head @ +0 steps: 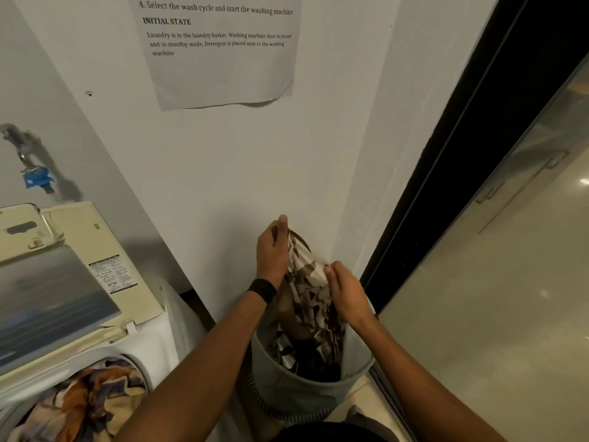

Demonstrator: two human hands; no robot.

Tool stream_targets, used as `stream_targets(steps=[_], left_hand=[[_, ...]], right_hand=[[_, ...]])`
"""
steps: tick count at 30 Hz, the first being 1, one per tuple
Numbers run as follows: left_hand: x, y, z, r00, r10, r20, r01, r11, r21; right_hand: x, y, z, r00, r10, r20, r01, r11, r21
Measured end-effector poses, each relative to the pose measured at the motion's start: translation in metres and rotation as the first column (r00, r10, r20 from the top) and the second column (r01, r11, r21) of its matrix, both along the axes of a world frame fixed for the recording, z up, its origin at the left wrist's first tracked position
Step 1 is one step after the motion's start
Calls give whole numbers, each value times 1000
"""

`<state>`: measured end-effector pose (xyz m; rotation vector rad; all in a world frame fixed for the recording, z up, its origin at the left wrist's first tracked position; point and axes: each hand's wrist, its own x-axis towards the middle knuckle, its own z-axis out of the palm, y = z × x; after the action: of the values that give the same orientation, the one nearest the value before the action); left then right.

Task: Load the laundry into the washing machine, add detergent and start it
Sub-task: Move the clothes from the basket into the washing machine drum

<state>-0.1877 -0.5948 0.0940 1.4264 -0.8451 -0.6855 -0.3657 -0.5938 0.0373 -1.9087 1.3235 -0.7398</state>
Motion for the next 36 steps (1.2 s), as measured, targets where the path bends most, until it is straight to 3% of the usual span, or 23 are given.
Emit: stream_targets(steps=[4, 7, 10, 12, 15, 19, 24, 26, 29, 32, 36], left_hand=[[-6, 4, -10, 993, -89, 82, 91, 996, -14], [-14, 5, -10, 974, -192, 120, 198, 979, -47], [-21, 5, -2, 936, -324, 140, 333, 942, -41], [-24, 5, 2, 927, -338, 164, 344, 939, -4], [-26, 5, -4, 938, -299, 177, 297, 954, 41], [-29, 6, -4, 983, -176, 56, 175, 984, 17], [-13, 0, 7, 1000, -10, -23, 10, 1000, 19], [-6, 0, 6, 999, 35, -24, -35, 999, -7], [-2, 4, 2, 999, 30, 43, -28, 999, -44], [-8, 4, -3, 993, -61, 105, 74, 990, -118], [-27, 9, -4, 925, -308, 224, 330, 941, -68]], right_hand=[[6, -17, 48, 933, -264, 247, 243, 964, 113], [15, -33, 87, 882, -268, 388, 227, 963, 147], [27, -40, 93, 960, -67, 273, 63, 998, 22], [30, -42, 82, 978, -42, 204, 45, 999, -8], [31, -37, 68, 977, -91, 192, 100, 994, -34], [28, -15, 48, 989, -84, 118, 95, 991, -90], [-4, 8, -4, 989, -91, -120, 82, 994, -79], [-20, 6, -18, 980, -179, -82, 180, 984, -5], [-30, -4, -5, 931, -305, 198, 296, 952, 75], [-17, -18, 45, 885, -254, 390, 225, 967, 120], [13, -33, 78, 965, -99, 242, 105, 994, -11]])
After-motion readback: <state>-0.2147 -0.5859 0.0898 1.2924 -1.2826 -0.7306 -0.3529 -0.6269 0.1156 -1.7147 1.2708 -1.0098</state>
